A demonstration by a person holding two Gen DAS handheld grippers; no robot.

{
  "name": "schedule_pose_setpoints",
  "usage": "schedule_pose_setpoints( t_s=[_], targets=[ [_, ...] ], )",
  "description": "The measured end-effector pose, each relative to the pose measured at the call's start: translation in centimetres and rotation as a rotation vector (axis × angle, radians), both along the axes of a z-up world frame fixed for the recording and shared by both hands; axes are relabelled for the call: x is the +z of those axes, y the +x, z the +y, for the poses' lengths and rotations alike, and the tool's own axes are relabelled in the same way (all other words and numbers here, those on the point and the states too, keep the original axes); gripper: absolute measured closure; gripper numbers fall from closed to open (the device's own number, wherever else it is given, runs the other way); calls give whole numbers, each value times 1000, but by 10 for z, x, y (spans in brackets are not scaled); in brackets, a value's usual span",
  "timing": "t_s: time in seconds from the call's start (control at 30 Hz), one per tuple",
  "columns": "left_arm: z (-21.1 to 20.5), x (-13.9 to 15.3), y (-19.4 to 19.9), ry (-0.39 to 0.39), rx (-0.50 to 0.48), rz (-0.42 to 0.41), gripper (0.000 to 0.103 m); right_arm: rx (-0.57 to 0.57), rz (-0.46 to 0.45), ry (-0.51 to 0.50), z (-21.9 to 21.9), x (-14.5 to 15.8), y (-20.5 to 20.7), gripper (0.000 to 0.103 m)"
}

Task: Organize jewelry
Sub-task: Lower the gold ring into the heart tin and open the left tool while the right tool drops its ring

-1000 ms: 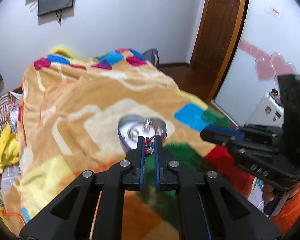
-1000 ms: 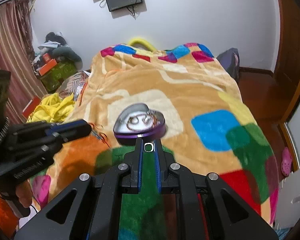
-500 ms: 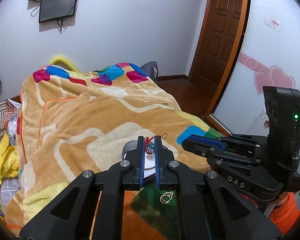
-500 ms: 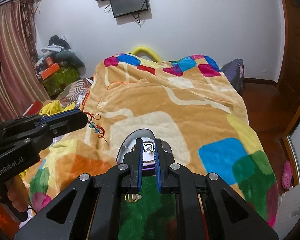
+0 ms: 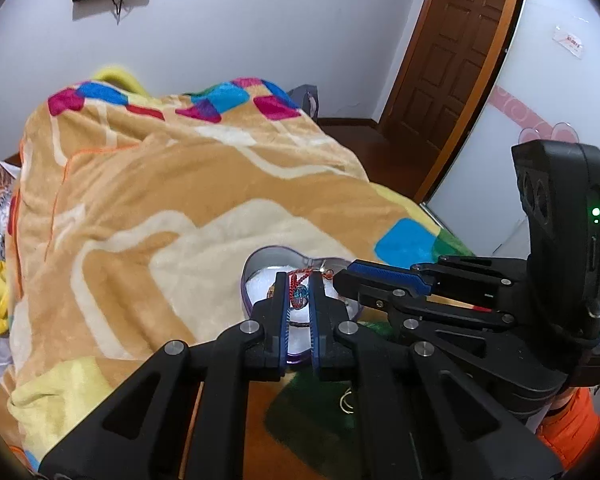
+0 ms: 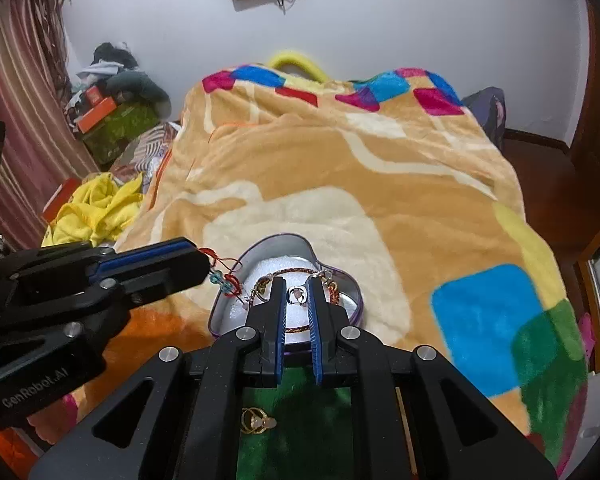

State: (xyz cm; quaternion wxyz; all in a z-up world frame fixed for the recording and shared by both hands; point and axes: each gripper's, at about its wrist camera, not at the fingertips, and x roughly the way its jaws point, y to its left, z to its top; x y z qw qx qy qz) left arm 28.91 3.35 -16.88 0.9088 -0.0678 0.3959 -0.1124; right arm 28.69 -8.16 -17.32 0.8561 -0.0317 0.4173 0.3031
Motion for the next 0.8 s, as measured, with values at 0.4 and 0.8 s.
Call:
schedule_pose_setpoints(
  t_s=[0.4,0.8],
  targets=[
    [3,-10,5,-22,-4,28,96,21,20,-46,5,-7,7,94],
    [10,9,-13,2,20,-2,87,20,-11,-78,5,5,-3,75]
  ],
)
